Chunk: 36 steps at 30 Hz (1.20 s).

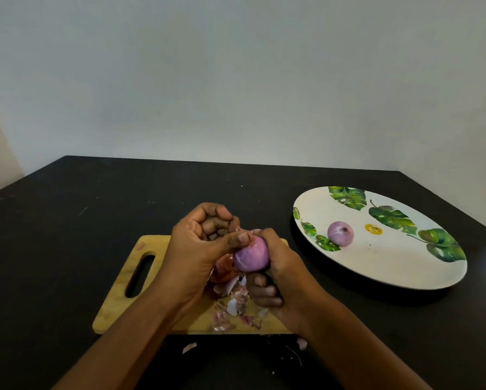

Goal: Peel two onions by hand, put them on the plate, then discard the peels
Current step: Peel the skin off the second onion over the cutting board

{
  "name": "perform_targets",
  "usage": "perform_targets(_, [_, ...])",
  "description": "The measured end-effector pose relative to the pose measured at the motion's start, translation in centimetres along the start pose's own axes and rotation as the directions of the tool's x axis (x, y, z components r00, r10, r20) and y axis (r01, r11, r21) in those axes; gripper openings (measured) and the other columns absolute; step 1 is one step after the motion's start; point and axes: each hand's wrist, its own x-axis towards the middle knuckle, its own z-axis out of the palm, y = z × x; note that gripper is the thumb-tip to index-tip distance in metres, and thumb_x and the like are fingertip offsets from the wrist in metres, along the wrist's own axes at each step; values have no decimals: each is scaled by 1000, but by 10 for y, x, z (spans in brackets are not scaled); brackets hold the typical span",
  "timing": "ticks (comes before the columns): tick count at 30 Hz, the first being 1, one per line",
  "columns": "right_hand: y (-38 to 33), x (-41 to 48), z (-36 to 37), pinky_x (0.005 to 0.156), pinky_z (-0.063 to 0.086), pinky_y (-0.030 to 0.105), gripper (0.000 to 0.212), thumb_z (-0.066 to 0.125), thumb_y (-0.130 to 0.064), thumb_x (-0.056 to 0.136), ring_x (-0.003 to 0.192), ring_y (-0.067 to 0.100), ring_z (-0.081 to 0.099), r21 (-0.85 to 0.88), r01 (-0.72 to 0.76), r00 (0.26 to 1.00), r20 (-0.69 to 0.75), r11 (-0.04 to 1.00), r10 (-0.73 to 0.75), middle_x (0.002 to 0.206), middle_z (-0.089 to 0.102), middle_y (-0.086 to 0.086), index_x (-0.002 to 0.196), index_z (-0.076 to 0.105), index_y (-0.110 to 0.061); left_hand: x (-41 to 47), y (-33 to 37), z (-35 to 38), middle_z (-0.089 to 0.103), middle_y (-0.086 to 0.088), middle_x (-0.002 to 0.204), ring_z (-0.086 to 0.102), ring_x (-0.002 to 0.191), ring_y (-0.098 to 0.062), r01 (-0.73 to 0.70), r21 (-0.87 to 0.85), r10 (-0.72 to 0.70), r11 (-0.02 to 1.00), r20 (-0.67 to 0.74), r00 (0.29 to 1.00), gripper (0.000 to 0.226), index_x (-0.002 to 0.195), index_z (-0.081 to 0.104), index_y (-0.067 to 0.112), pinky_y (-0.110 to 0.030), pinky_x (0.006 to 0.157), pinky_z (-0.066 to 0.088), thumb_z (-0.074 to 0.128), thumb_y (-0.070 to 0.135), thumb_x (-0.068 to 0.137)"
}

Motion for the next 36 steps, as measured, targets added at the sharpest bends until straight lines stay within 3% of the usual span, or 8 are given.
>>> perform_targets(6, [2,1,1,29,20,16,60,33,-53,98,30,6,27,16,-5,1000,-8,1000,5,40,35,-2,65,52,-7,-1,-1,1,66,-2,65,65,64,-11,-2,21,2,1000,6,1000,41,84,54,7,-19,61,54,72,15,48])
perform_targets(10, [1,1,3,29,19,15,60,32,-54,97,29,5,26,5,-1,1000,-29,1000,1,40,35,-2,60,47,-9,-1,-2,0,67,-3,69,66,67,-14,-40,83,42,996,-31,999,52,91,56,9,-22,64,55,75,25,46])
perform_targets(16, [0,-1,3,30,19,15,53,35,-50,98,30,5,27,-8,47,997,-55,999,-47,41,37,-2,77,54,-5,-1,-2,2,66,-1,68,65,65,-12,-20,-5,20,1000,-36,999,45,93,56,7,-19,61,54,71,11,51])
perform_targets(21, [0,-1,4,29,20,15,51,36,-49,99,29,5,27,-1,65,997,-49,998,-65,41,38,-2,79,53,-5,0,0,0,65,-2,70,63,66,-11,-15,7,15,1000,-13,1000,46,91,56,8,-20,64,55,73,14,49])
perform_targets(27, [0,-1,4,31,18,16,52,34,-49,99,30,5,26,27,48,999,-8,998,-48,42,37,-1,81,53,-4,2,5,-4,62,-1,68,59,65,-10,-5,27,3,1000,72,997,41,92,56,8,-18,64,53,79,0,58])
perform_targets(32, [1,2,2,30,18,16,53,33,-50,100,30,4,27,33,39,999,-1,999,-39,42,38,-1,81,54,-4,2,5,-4,64,0,67,61,65,-10,-11,60,8,998,57,998,39,90,57,8,-18,64,53,80,6,59])
perform_targets(36, [3,6,2,30,24,16,50,38,-48,99,32,5,33,-18,123,989,-83,992,-124,46,45,1,87,54,-3,3,4,-6,66,-1,71,64,70,-12,-3,80,1,997,30,1000,36,90,58,10,-19,66,54,71,13,57])
